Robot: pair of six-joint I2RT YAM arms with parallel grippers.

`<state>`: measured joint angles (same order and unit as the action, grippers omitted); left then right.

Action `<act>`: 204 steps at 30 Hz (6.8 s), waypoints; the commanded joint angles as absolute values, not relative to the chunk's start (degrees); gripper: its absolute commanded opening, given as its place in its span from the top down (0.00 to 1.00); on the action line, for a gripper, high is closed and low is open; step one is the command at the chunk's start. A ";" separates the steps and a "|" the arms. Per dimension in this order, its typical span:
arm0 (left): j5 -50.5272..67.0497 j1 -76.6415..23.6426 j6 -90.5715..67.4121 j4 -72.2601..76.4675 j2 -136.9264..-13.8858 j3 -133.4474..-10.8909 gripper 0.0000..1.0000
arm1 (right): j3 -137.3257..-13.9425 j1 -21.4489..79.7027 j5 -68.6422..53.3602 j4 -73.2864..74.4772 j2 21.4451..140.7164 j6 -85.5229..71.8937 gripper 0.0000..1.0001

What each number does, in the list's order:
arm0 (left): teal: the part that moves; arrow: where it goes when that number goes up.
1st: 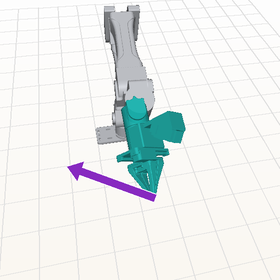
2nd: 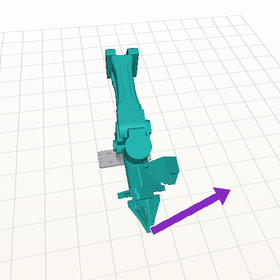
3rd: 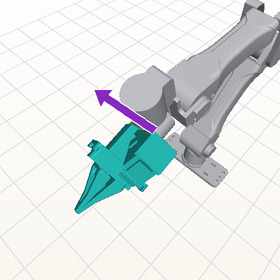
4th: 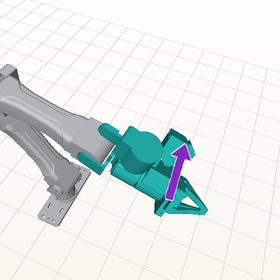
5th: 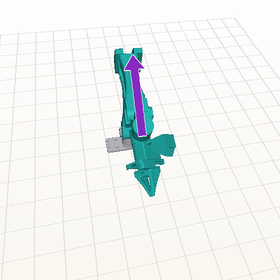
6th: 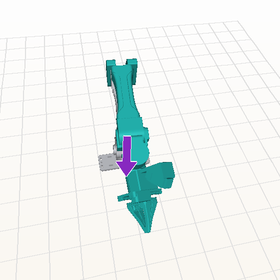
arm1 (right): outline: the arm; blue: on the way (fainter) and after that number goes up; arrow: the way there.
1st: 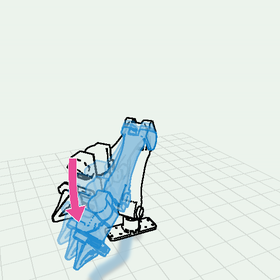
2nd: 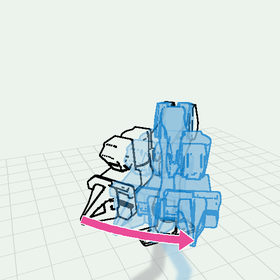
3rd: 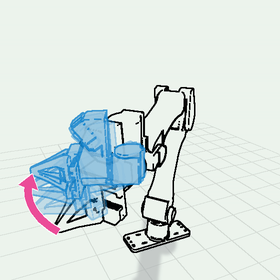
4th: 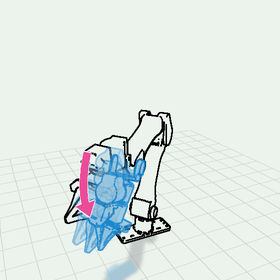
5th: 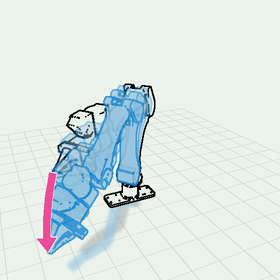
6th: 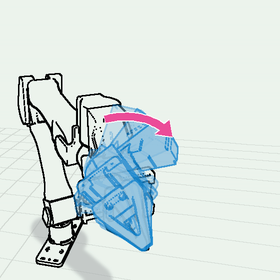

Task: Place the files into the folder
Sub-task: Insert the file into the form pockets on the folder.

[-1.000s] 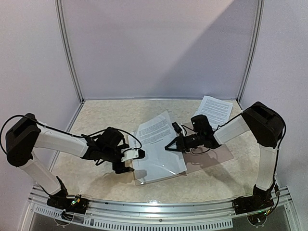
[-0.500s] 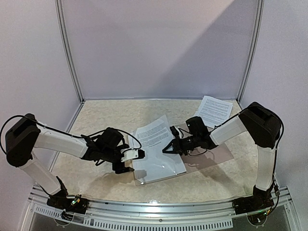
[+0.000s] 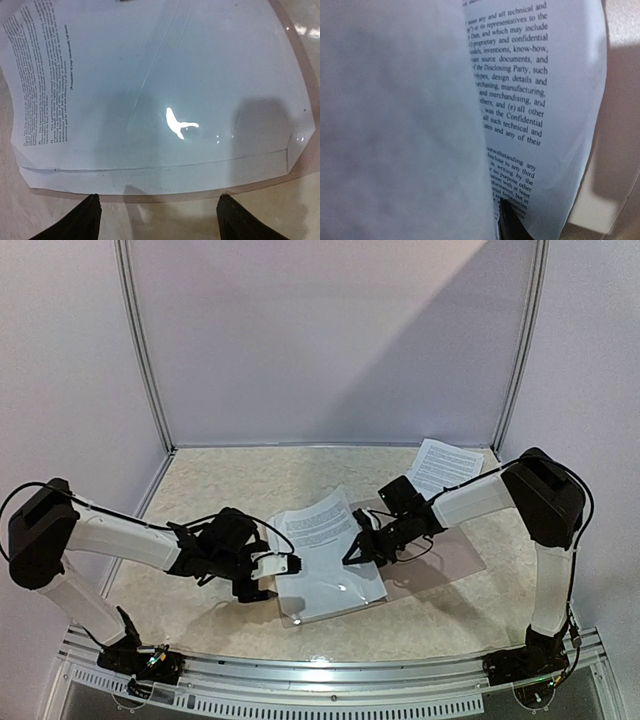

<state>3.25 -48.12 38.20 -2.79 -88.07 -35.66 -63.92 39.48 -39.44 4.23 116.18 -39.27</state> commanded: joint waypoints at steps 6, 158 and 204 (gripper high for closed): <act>-0.69 -49.04 41.43 -16.08 -88.29 -33.73 0.19 | -65.12 40.07 -41.55 9.06 115.85 -35.89 1.00; -5.87 -34.80 45.05 -6.63 -108.00 -52.56 0.45 | -88.24 31.84 -34.38 8.43 131.28 -35.77 0.97; 41.88 -22.75 -6.56 -10.34 -113.72 -62.66 0.48 | -86.93 31.97 -29.97 5.93 130.87 -37.18 0.99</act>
<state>40.05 -23.73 -4.80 -13.30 -112.81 -63.05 -88.09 31.83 -30.81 6.31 131.52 -37.17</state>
